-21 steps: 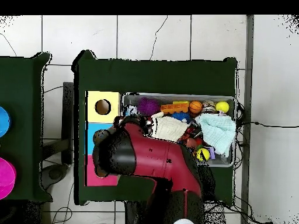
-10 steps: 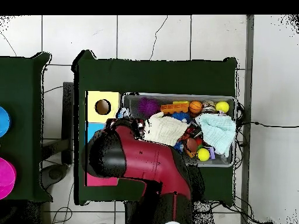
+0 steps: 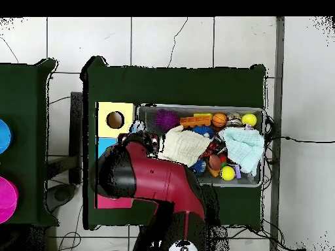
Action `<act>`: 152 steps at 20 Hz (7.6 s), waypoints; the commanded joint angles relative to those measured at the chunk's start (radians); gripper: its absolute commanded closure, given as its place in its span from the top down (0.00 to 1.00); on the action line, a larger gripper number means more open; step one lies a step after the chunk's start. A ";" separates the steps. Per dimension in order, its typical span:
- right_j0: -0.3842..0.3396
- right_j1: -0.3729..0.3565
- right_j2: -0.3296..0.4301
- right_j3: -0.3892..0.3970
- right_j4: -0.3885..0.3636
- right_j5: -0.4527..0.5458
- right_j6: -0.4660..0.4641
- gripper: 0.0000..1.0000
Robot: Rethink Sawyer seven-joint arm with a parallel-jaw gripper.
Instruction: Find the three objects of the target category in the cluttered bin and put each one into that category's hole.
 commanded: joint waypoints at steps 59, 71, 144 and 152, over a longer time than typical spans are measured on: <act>0.224 0.144 -0.049 0.296 0.231 -0.231 0.399 0.00; 0.243 0.165 -0.056 0.318 0.258 -0.211 0.362 0.00; 0.282 0.149 -0.161 0.033 0.339 0.058 0.297 1.00; 0.188 0.089 -0.075 0.130 0.341 -0.045 0.243 1.00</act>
